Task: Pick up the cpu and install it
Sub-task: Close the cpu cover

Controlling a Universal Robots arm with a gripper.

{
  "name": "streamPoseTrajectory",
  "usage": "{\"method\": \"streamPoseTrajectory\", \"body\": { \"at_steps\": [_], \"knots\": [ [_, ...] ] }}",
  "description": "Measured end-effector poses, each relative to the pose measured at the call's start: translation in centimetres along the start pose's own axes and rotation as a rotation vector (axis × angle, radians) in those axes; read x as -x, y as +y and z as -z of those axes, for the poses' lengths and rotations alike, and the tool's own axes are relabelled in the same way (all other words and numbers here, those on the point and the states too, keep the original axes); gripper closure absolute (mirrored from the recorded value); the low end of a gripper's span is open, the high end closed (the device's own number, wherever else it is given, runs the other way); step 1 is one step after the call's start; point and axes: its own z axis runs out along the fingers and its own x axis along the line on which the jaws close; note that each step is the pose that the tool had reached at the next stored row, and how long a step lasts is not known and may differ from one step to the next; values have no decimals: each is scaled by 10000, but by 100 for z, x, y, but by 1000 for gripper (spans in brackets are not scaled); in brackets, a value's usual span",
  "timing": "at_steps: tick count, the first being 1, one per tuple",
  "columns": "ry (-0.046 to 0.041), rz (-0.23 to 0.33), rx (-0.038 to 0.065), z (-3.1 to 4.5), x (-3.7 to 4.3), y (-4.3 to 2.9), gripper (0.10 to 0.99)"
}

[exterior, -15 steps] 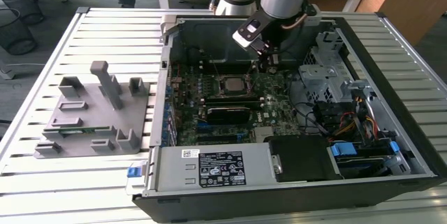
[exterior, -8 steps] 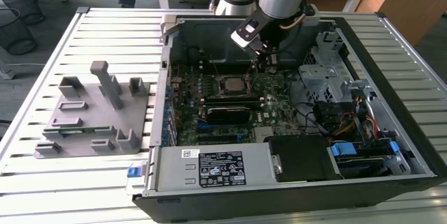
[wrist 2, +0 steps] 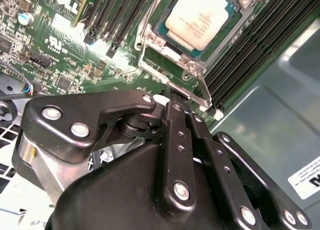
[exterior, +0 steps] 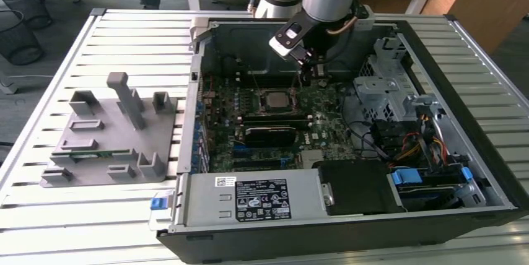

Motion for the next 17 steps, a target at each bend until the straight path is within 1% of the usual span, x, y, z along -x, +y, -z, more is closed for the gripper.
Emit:
{"method": "streamPoseTrajectory", "body": {
  "at_steps": [7,14,16,17],
  "knots": [
    [0,0,0,-1,-4,-65,980],
    [-1,1,-1,-2,-7,-108,980],
    [0,0,-1,-4,-8,-132,980],
    [-1,1,0,-5,-9,-156,980]
  ]
}}
